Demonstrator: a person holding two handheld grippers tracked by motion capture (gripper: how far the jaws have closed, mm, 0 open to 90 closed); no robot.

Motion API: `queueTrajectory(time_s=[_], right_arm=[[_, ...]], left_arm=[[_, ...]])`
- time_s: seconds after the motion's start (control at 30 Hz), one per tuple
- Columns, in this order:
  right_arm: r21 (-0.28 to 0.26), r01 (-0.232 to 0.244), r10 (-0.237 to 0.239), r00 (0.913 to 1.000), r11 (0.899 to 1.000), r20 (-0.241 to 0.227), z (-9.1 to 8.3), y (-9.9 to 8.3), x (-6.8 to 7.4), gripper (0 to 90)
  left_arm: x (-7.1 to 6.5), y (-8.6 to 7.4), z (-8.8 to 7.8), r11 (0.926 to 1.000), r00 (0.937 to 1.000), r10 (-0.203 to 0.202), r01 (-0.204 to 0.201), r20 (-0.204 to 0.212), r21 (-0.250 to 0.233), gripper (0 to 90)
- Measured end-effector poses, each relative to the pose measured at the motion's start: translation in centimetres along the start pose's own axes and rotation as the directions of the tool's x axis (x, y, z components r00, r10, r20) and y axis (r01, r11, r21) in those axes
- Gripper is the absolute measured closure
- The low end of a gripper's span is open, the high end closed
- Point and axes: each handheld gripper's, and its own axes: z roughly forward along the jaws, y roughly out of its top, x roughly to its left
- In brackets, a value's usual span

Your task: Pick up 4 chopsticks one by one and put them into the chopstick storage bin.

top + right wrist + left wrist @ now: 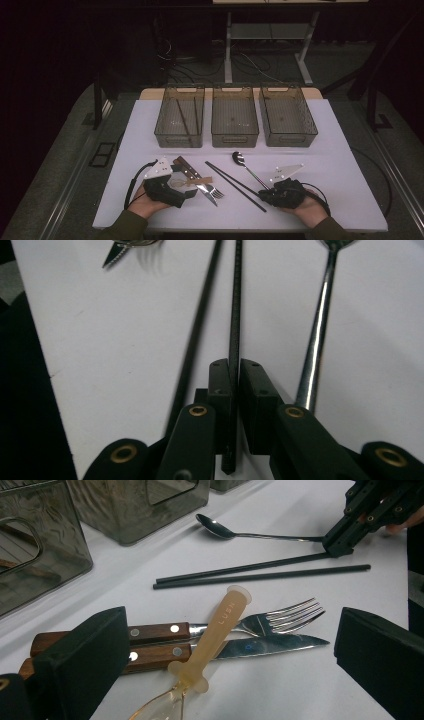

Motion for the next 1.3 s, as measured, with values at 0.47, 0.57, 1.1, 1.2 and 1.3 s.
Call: queueTrajectory(time_s=[0.47, 0.57, 1.1, 1.2, 1.3], right_arm=[[-0.031, -0.004, 0.004, 1.0000, 1.000, 0.006, 0.5, 1.0, -0.2, 80.5], [-0.030, 0.002, -0.001, 1.0000, 1.000, 0.007, 1.1, 1.2, -0.1, 80.5], [-0.034, 0.017, -0.016, 0.9993, 0.999, 0.033, 1.6, 1.4, 0.3, 85.0], [-0.036, 0.012, -0.011, 0.9996, 0.999, 0.027, 1.6, 1.3, 0.2, 84.9], [-0.043, 0.015, -0.013, 0.9994, 0.999, 0.031, 1.6, 1.3, 0.2, 84.9]], left_arm=[[0.0, 0.0, 0.0, 1.0000, 1.0000, 0.000, 0.000, 0.001, 0.003, 0.5], [0.0, 0.0, 0.0, 1.0000, 1.0000, 0.000, 0.000, 0.003, 0.004, 0.5], [-0.1, 0.0, 0.0, 1.0000, 1.0000, 0.002, -0.002, 0.004, 0.003, 0.5], [0.0, 0.0, 0.0, 1.0000, 1.0000, 0.000, 0.000, 0.004, 0.004, 0.5], [-0.1, 0.0, 0.0, 1.0000, 1.0000, 0.002, -0.002, 0.004, 0.004, 0.5]])
